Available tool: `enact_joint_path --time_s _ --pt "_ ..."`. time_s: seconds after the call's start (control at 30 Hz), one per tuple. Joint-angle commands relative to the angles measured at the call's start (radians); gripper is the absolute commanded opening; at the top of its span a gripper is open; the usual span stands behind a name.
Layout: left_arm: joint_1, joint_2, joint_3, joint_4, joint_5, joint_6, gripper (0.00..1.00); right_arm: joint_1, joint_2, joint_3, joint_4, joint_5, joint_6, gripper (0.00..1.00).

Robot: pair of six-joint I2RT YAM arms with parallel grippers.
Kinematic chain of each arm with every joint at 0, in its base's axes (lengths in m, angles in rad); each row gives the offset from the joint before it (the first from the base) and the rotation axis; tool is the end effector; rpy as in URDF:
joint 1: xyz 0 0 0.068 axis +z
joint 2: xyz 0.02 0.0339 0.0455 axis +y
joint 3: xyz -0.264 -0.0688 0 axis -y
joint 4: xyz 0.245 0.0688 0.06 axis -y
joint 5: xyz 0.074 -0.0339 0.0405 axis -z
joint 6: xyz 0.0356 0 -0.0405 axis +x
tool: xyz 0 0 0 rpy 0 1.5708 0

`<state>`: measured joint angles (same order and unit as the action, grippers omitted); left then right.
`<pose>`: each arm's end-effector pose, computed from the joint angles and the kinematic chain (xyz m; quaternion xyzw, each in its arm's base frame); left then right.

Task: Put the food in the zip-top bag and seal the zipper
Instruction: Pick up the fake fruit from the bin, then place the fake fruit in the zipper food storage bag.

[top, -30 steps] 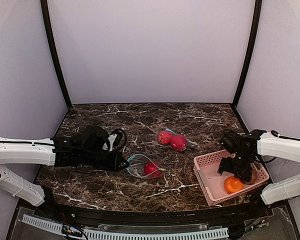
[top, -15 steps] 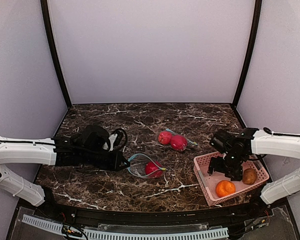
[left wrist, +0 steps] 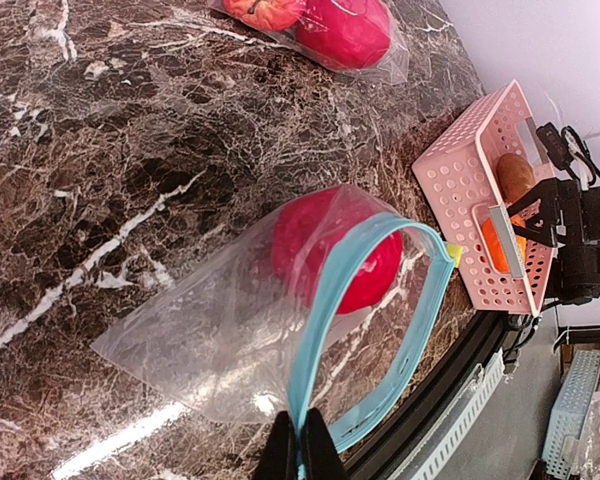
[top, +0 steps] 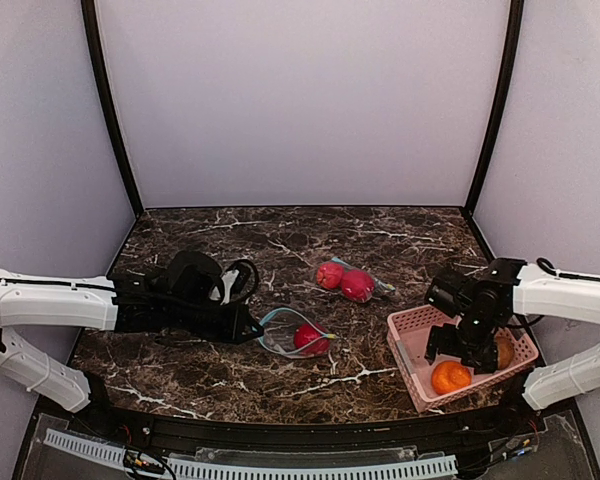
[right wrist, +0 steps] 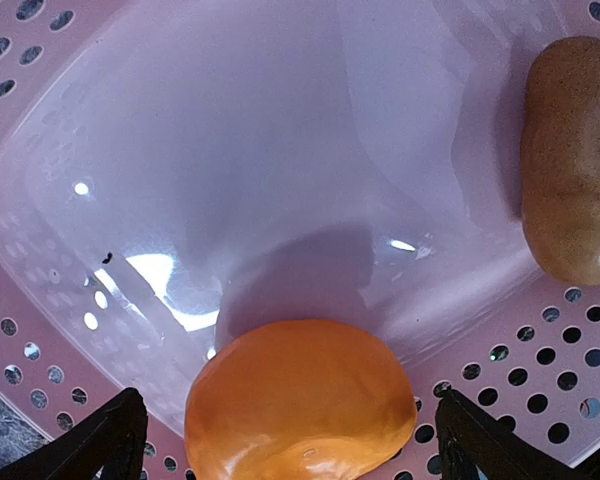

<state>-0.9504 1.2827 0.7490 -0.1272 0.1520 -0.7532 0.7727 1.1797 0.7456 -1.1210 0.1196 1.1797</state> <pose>0.1541 -0.2250 0.2266 0.1214 0.8881 -0.3746 0.2373 0.1237 0.1146 0.1996 0.2022 0.9775 -0.0270 0.0539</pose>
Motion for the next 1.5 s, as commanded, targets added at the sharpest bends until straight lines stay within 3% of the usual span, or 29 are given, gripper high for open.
enact_joint_path --time_s 0.0,0.27,0.53,0.63,0.83,1.03,1.2,1.47 --pt "0.008 -0.011 0.02 -0.002 0.01 0.014 0.01 0.019 0.015 -0.029 0.006 -0.07 0.01 0.99" --pt "0.008 -0.025 0.01 -0.01 0.005 0.007 0.01 0.068 0.019 -0.101 0.138 -0.166 0.042 0.98" --pt "0.008 -0.035 0.02 -0.026 -0.002 0.008 0.01 0.071 0.007 -0.088 0.149 -0.123 0.066 0.79" --pt "0.009 -0.04 0.017 -0.028 -0.003 0.004 0.01 0.071 -0.034 -0.077 0.125 -0.065 0.083 0.72" --pt "0.008 -0.049 -0.011 0.02 0.016 -0.017 0.01 0.071 -0.194 -0.017 0.043 0.038 0.122 0.7" --pt "0.009 -0.033 -0.008 0.044 0.03 -0.023 0.01 0.073 -0.284 0.073 0.113 0.058 -0.014 0.65" --pt "0.007 -0.028 0.0 0.052 0.032 -0.029 0.01 0.141 -0.239 0.195 0.25 0.069 -0.155 0.61" --pt "0.008 -0.006 -0.005 0.048 0.016 -0.025 0.01 0.358 0.027 0.332 0.57 0.128 -0.324 0.61"
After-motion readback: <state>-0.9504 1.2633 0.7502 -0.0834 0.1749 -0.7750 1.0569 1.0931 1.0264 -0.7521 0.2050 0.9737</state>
